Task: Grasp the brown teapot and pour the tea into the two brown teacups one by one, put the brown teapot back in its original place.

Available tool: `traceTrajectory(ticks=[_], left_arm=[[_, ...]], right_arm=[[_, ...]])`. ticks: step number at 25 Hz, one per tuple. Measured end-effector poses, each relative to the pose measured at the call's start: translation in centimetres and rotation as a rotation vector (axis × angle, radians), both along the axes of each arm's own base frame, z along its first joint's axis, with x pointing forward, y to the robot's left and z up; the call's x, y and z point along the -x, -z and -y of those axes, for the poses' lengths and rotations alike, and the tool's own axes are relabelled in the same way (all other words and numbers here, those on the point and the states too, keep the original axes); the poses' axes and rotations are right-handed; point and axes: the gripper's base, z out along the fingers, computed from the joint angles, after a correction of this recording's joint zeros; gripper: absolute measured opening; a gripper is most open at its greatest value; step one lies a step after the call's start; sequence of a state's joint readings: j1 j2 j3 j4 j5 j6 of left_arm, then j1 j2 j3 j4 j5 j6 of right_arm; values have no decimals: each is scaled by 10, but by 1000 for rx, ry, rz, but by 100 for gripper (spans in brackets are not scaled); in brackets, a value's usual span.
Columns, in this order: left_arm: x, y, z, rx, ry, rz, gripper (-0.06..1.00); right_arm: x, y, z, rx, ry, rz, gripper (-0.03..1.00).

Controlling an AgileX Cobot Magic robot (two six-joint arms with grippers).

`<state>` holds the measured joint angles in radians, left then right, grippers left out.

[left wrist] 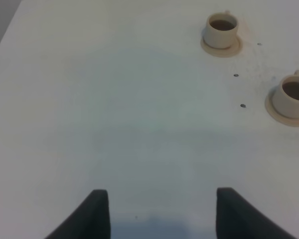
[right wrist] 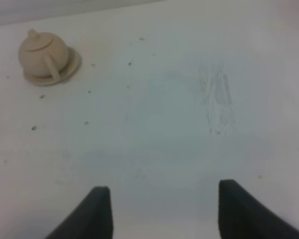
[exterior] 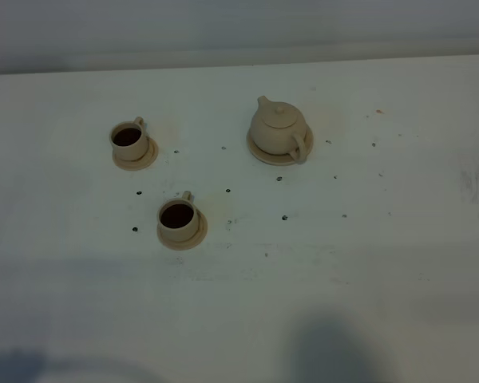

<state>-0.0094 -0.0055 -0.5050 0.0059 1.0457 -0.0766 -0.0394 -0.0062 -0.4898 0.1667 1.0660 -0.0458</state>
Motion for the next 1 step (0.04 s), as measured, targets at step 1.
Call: traceTrajectory(ticks=[1], left_arm=[[0,0,0,0,0,0,47]], right_arm=[[0,0,0,0,0,0,50]])
